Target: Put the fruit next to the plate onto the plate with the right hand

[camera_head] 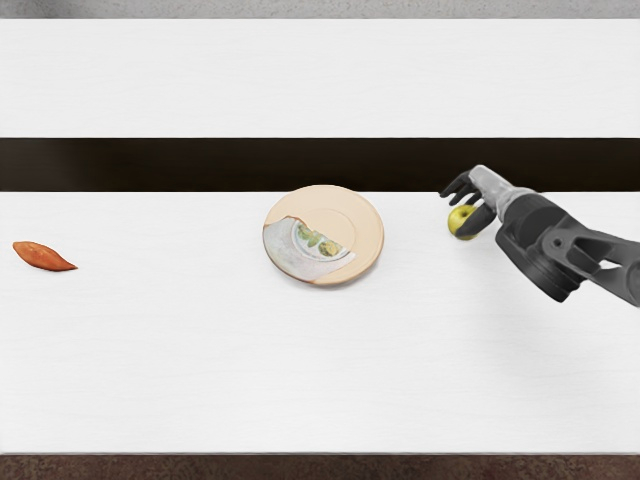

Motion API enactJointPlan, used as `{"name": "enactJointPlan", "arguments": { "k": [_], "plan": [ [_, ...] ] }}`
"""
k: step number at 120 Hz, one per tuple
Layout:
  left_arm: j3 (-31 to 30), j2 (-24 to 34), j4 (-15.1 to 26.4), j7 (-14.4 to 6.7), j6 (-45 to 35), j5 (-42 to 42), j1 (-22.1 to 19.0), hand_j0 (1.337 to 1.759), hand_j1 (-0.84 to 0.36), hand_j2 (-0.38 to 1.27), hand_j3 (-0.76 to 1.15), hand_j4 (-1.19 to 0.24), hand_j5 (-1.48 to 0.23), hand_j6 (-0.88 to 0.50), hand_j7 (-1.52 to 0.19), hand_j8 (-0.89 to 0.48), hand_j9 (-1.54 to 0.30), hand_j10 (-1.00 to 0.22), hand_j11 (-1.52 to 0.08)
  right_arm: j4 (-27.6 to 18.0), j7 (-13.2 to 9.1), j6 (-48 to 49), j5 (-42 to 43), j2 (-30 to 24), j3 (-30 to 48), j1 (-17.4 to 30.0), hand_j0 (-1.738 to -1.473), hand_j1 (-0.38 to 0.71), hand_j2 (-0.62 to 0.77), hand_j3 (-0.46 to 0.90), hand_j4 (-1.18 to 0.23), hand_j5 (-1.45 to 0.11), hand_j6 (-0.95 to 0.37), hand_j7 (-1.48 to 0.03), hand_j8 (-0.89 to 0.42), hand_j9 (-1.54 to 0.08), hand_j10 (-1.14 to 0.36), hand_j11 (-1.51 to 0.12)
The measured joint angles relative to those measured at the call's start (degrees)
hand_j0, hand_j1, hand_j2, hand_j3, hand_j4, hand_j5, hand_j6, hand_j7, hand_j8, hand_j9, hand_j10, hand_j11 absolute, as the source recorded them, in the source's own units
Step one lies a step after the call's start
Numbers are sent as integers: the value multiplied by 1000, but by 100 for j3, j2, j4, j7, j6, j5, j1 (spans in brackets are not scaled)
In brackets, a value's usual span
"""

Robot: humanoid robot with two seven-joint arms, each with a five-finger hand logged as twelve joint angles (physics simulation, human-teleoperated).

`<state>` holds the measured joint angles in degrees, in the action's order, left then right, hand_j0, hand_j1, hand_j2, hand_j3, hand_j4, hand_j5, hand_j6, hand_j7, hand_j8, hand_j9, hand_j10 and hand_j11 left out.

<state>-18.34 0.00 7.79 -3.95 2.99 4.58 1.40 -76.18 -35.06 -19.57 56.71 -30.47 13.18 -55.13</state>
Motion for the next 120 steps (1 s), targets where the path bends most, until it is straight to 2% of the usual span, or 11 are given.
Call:
{"name": "enactJointPlan", "arguments": {
  "k": [10, 15, 32, 40, 44, 49, 52, 59, 73, 94, 120],
  "plan": [
    [0, 0, 0, 0, 0, 0, 0, 1658, 55, 49, -1, -245, -318, -245, -318, -245, -318, -245, -318, 32, -2, 6, -5, 20, -11, 18, -1653, 267, -19, 0, -598, -630, -563, -689, -438, -686, -424, -716],
    [0, 0, 0, 0, 0, 0, 0, 1658, 55, 49, -1, -245, -318, -245, -318, -245, -318, -245, -318, 49, 2, 8, -13, 28, -14, 31, -1652, 294, 96, 0, -602, -654, -555, -705, -387, -713, -415, -743],
    [1, 0, -2, 0, 0, 0, 0, 1658, 55, 50, -1, -245, -318, -245, -318, -245, -318, -245, -318, 100, 15, 12, -17, 44, -51, 57, -1647, 283, 35, 0, -616, -704, -564, -744, -325, -766, -395, -809],
    [0, 0, -2, 0, 0, 0, 0, 1658, 55, 50, -1, -245, -318, -245, -318, -245, -318, -245, -318, 128, 8, 5, 13, 48, -80, 63, -1642, 258, -19, -2, -647, -718, -562, -771, -356, -788, -447, -835],
    [0, 0, -2, 0, 0, 0, 0, 1658, 55, 50, -1, -245, -318, -245, -318, -245, -318, -245, -318, 145, 9, 4, 14, 49, -100, 63, -1642, 268, 60, -2, -661, -734, -565, -789, -367, -804, -458, -849],
    [0, 0, -1, 0, 0, 0, 0, 1658, 55, 50, -1, -245, -318, -245, -318, -245, -318, -245, -318, 162, 10, 5, 17, 50, -123, 63, -1639, 261, 21, -2, -680, -764, -572, -816, -373, -833, -458, -877],
    [0, 0, -1, 0, 0, 0, 0, 1658, 55, 50, -1, -245, -318, -245, -318, -245, -318, -245, -318, 171, 10, 2, 12, 49, -134, 65, -1639, 250, 96, -2, -698, -790, -575, -841, -375, -853, -473, -898],
    [0, 0, 1, 0, 0, 0, 0, 1658, 55, 49, -1, -245, -318, -245, -318, -245, -318, -245, -318, 195, 9, -2, -4, 48, -153, 68, -1638, 265, 92, -1, -745, -858, -577, -908, -380, -919, -476, -961],
    [0, 0, -2, 0, 0, 0, 0, 1658, 55, 49, 0, -245, -318, -245, -318, -245, -318, -245, -318, 216, 8, -14, -80, 43, -161, 71, -1638, 331, 197, -1, -814, -955, -479, -1007, -300, -1012, -441, -1056],
    [-1, 0, -1, 0, 0, 0, 0, 1658, 55, 49, 0, -245, -318, -245, -318, -245, -318, -245, -318, 180, 18, 70, -402, 27, -73, -14, -1636, 269, 64, -2, -844, -1063, -480, -1080, -285, -1098, -431, -1132],
    [-1, 0, 0, 0, 0, 0, 0, 1658, 55, 49, 0, -245, -318, -245, -318, -245, -318, -245, -318, 169, 11, 1110, -1132, -62, 652, -80, -1636, 301, 125, 0, -860, -1111, -474, -1116, -269, -1136, -425, -1182]
  ]
}}
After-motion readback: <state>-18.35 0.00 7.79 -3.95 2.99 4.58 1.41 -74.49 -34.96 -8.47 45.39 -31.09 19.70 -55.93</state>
